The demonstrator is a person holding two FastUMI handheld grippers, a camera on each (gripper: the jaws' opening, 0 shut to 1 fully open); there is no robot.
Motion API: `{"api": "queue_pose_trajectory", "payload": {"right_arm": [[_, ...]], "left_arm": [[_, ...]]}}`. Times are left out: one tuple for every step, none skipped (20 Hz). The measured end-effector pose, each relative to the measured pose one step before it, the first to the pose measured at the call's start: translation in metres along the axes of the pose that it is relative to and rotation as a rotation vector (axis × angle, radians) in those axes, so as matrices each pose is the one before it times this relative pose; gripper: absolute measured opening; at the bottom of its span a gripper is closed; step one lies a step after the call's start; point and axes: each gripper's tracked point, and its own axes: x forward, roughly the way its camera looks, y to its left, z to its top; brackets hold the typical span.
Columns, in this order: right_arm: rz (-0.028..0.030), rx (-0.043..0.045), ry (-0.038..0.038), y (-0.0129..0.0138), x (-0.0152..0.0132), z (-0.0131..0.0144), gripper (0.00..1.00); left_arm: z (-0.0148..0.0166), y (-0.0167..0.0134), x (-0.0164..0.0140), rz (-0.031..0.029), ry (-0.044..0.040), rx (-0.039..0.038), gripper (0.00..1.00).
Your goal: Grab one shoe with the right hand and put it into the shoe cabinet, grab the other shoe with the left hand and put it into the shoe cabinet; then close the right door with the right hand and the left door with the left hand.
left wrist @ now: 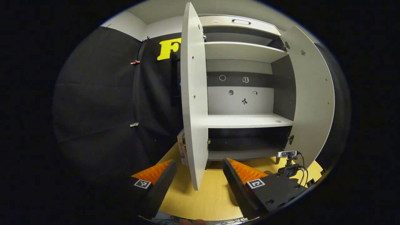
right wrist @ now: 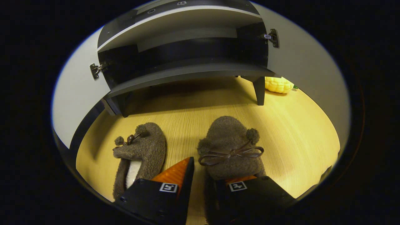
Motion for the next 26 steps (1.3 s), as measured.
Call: {"api": "queue_pose_trajectory", "payload": {"right_arm": [[0.00006,0.00048,-0.00722,-0.00173,-0.00140,0.00307,0.33],[0.00851,0.00319,0.00143,0.00140,-0.00225,-0.00132,0.15],[-0.00749,-0.01004,-0.01020,-0.00303,-0.00061,0.00367,0.19],[0.01026,-0.00253,-0.01176,-0.00014,-0.00870,0.00210,0.14],[0.00009,-0.00242,-0.00342,-0.00074,-0.00096,0.00295,0.08],[0.00284,-0.00032,-0.00296,-0.00059,-0.00409,0.00276,0.08],[0.00373,0.00313,-0.00305,-0.00058,-0.00566,0.00431,0.08],[0.00386,0.00022,-0.00836,-0.00030,-0.00798,0.00629,0.08],[0.00718,-0.00378,-0.01027,0.00114,-0.00769,0.00721,0.08],[0.00783,-0.00825,-0.00829,0.00172,-0.00800,0.00853,0.08],[0.01195,-0.00567,-0.00709,0.00267,-0.00900,0.00850,0.08],[0.01339,0.00041,-0.00593,0.00469,-0.00966,0.01015,0.08],[0.01121,0.00391,-0.00769,0.00335,-0.01011,0.01081,0.08],[0.00814,0.00012,-0.01146,0.00362,-0.01038,0.01289,0.08],[0.00593,0.00277,-0.01303,0.00312,-0.01043,0.01346,0.08],[0.00821,0.00256,-0.01517,0.00352,-0.01270,0.01466,0.08],[0.00883,0.00313,-0.01674,0.00383,-0.01022,0.01618,0.08],[0.01030,0.00299,-0.01559,0.00424,-0.00908,0.01550,0.08],[0.00963,0.00182,-0.01951,0.00397,-0.00761,0.01650,0.08],[0.00290,0.00050,-0.01425,0.00248,-0.00688,0.01709,0.08],[0.00316,-0.00078,-0.01662,0.00236,-0.00736,0.01803,0.08],[0.00983,-0.00150,-0.01817,0.00335,-0.00487,0.01902,0.08],[0.01272,-0.00130,-0.01779,0.00518,-0.00421,0.01971,0.08],[0.01260,-0.00361,-0.02145,0.00431,-0.00320,0.02107,0.08],[0.00523,-0.00854,-0.01699,0.00224,-0.00178,0.01914,0.08],[-0.00519,-0.01282,-0.01581,0.00025,0.00118,0.01796,0.08]], "left_arm": [[0.00004,-0.00158,0.00112,-0.00314,0.00048,0.00191,0.95],[0.00011,-0.00172,0.00116,-0.00333,-0.00103,0.00396,0.95],[0.00135,-0.00157,0.00069,-0.00410,-0.00200,0.00543,0.95],[-0.00065,-0.00159,0.00004,-0.00537,-0.00140,0.00465,0.95],[0.00073,-0.00173,0.00118,-0.00467,-0.00024,0.00283,0.95],[-0.00045,-0.00182,0.00013,-0.00509,0.00036,0.00170,0.95],[0.00084,-0.00140,0.00026,-0.00376,0.00038,0.00053,0.95],[0.00088,-0.00142,0.00001,-0.00228,-0.00167,-0.00135,0.95],[0.00188,-0.00158,-0.00021,-0.00433,-0.00375,-0.00312,0.95],[0.00148,-0.00202,-0.00066,-0.00520,-0.00406,-0.00204,0.95],[0.00188,-0.00239,-0.00007,-0.00493,-0.00260,0.00175,0.95],[0.00118,-0.00180,-0.00021,-0.00218,-0.00186,0.00261,0.95],[0.00306,-0.00224,-0.00014,-0.00378,-0.00428,-0.00068,0.95],[0.00304,-0.00243,-0.00023,-0.00482,-0.00797,-0.00455,0.95],[0.00413,-0.00247,-0.00031,-0.00434,-0.00892,-0.00676,0.95],[0.00301,-0.00195,-0.00096,-0.00490,-0.00806,-0.00730,0.95],[0.00358,-0.00278,-0.00039,-0.00509,-0.00678,-0.00548,0.95],[0.00195,-0.00247,-0.00048,-0.00526,-0.00355,-0.00386,0.95],[0.00209,-0.00330,-0.00093,-0.00792,-0.00258,-0.00249,0.95],[0.00113,-0.00295,-0.00092,-0.00637,-0.00212,0.00059,0.95],[0.00141,-0.00225,-0.00006,-0.00298,-0.00245,0.00201,0.95],[0.00126,-0.00279,-0.00050,-0.00453,-0.00263,0.00131,0.95],[0.00170,-0.00306,-0.00003,-0.00314,-0.00260,0.00049,0.95],[-0.00012,-0.00246,0.00012,-0.00357,-0.00130,-0.00038,0.95],[0.00069,-0.00283,0.00028,-0.00324,-0.00129,-0.00073,0.95],[0.00060,-0.00221,0.00099,-0.00208,-0.00152,-0.00094,0.95]]}}
